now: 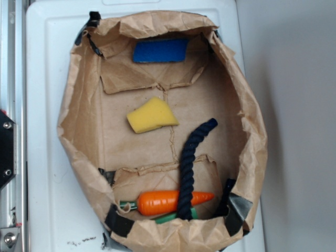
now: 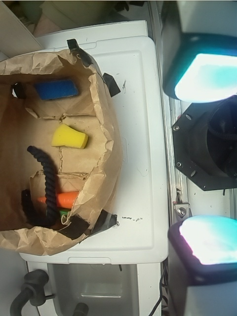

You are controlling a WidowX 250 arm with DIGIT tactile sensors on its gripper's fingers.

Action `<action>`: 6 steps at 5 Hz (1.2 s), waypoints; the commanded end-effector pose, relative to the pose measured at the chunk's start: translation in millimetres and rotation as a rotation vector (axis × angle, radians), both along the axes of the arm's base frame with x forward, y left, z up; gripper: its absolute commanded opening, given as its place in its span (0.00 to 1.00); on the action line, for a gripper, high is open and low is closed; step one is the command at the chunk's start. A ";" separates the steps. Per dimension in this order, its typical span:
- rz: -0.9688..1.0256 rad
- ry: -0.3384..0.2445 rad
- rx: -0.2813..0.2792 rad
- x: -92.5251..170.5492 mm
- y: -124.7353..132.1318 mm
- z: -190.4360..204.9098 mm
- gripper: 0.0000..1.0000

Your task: Grab the green sponge.

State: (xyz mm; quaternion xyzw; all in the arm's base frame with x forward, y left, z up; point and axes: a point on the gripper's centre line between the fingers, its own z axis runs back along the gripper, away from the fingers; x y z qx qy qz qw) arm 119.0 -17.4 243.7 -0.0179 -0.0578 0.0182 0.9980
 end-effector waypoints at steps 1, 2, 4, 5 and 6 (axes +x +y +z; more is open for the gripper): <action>0.000 0.000 0.000 0.0 0.0 0.0 1.00; 0.022 -0.022 -0.014 36.9 -2.9 1.5 1.00; 0.037 -0.079 0.007 82.8 11.3 -12.1 1.00; 0.063 -0.019 0.005 117.8 18.3 -38.8 1.00; 0.063 -0.019 0.005 117.8 18.3 -38.8 1.00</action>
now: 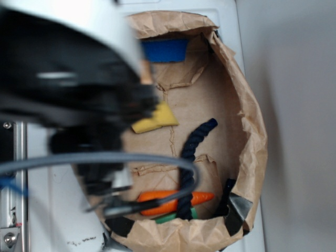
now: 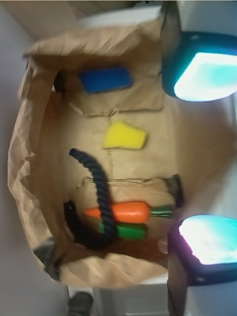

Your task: Grab the green sponge.

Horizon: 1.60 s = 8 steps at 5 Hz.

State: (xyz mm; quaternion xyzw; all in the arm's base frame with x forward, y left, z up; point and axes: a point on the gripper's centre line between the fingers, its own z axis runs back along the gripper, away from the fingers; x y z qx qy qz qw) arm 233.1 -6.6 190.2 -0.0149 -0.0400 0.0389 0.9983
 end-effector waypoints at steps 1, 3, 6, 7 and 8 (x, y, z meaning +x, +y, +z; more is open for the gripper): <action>0.022 -0.056 0.003 3.7 7.5 14.7 1.00; 0.022 -0.056 0.003 3.7 7.5 14.7 1.00; 0.136 -0.030 0.052 41.5 12.6 -95.8 1.00; 0.197 -0.011 0.060 40.9 18.7 -115.8 1.00; 0.230 0.042 0.057 36.2 26.9 -135.1 1.00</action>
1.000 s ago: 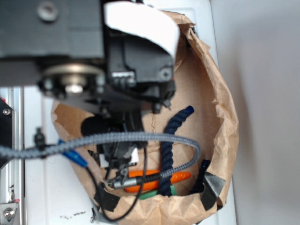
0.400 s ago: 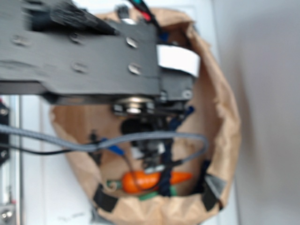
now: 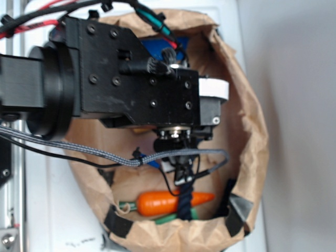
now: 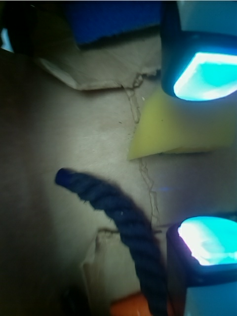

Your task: Grab the green sponge.

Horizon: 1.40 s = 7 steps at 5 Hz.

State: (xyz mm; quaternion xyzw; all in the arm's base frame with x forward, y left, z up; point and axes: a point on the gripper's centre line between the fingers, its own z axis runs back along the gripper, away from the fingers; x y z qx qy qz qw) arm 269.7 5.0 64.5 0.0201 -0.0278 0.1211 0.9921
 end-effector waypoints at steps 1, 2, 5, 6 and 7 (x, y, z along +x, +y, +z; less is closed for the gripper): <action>0.048 -0.021 0.033 -7.3 16.5 -28.5 1.00; 0.039 -0.032 0.050 -7.3 10.1 -40.2 0.00; -0.031 -0.114 0.023 -20.3 10.6 -20.5 0.00; -0.058 -0.137 -0.021 -29.4 9.1 15.4 0.00; -0.036 -0.141 -0.053 -33.5 6.1 54.5 0.00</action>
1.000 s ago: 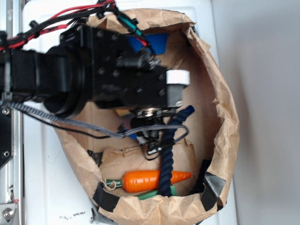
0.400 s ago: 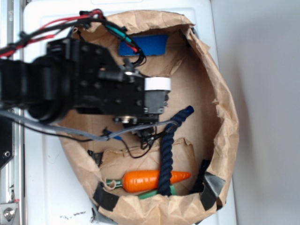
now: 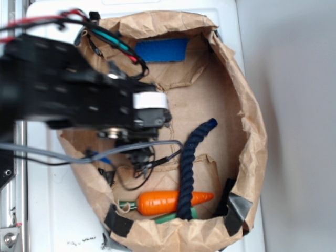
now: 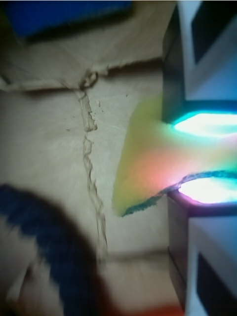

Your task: Grab the green sponge.

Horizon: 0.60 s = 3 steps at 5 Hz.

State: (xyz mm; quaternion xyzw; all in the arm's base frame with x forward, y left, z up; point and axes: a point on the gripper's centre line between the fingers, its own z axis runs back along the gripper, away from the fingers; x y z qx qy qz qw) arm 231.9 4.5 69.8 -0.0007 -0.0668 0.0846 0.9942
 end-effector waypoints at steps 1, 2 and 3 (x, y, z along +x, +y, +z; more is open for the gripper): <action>0.035 -0.055 -0.035 5.5 6.6 67.5 0.00; 0.056 -0.063 -0.035 6.0 2.9 86.2 0.00; -0.029 -0.181 0.142 4.9 -14.7 93.0 0.67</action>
